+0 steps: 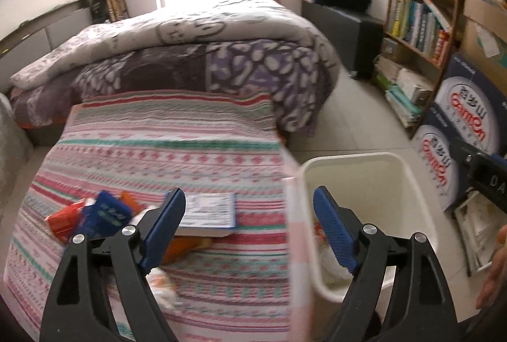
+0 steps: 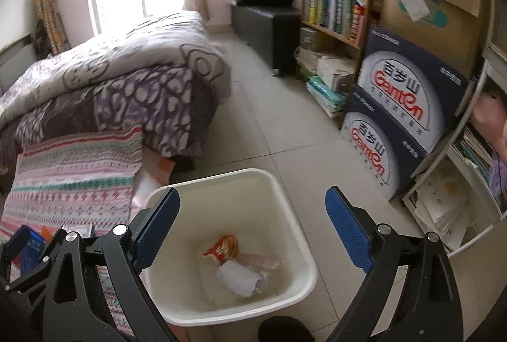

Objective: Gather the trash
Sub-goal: 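Grasp the blue box with the left tool while the right tool grasps a white tissue wad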

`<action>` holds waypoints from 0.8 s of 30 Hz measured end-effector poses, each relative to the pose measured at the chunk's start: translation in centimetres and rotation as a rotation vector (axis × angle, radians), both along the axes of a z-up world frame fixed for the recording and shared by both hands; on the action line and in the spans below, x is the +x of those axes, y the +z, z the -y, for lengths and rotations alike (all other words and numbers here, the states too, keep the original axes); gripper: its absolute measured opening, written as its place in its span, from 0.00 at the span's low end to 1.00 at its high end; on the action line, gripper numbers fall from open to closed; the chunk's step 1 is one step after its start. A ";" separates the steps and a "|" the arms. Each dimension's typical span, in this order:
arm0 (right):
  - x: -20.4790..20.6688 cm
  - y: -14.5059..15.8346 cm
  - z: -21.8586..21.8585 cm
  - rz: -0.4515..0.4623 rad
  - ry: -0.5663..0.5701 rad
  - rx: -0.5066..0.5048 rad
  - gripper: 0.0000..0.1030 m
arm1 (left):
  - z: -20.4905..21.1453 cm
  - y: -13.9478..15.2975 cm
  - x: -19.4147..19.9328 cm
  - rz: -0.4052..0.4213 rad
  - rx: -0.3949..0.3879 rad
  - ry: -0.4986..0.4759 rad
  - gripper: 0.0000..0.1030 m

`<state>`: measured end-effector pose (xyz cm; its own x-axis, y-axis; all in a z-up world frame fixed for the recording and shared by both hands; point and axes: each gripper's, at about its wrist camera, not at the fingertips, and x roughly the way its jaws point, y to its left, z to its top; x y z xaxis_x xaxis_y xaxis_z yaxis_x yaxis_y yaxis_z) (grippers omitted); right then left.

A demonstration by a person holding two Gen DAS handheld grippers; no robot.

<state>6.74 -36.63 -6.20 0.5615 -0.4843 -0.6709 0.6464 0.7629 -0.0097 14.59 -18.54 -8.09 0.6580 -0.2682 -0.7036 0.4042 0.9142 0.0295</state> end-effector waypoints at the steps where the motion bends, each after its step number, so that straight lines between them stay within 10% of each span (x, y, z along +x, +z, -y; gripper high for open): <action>1: 0.4 -0.1 -0.6 -0.005 0.013 -0.006 0.87 | -0.8 -0.2 0.4 -0.005 0.012 0.015 0.79; 13: 4.3 -1.2 -8.3 -0.079 0.220 -0.066 0.89 | -7.7 -2.2 3.8 -0.056 0.222 0.115 0.83; 24: 6.7 -3.4 -14.1 -0.175 0.415 -0.096 0.91 | -13.1 -8.1 6.6 -0.283 0.534 0.049 0.84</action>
<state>13.46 -22.57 -9.59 0.6029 -0.3072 -0.7363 0.2688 0.9471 -0.1751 21.24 -5.43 -16.18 0.4286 0.1958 -0.8820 0.4210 0.8205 0.3867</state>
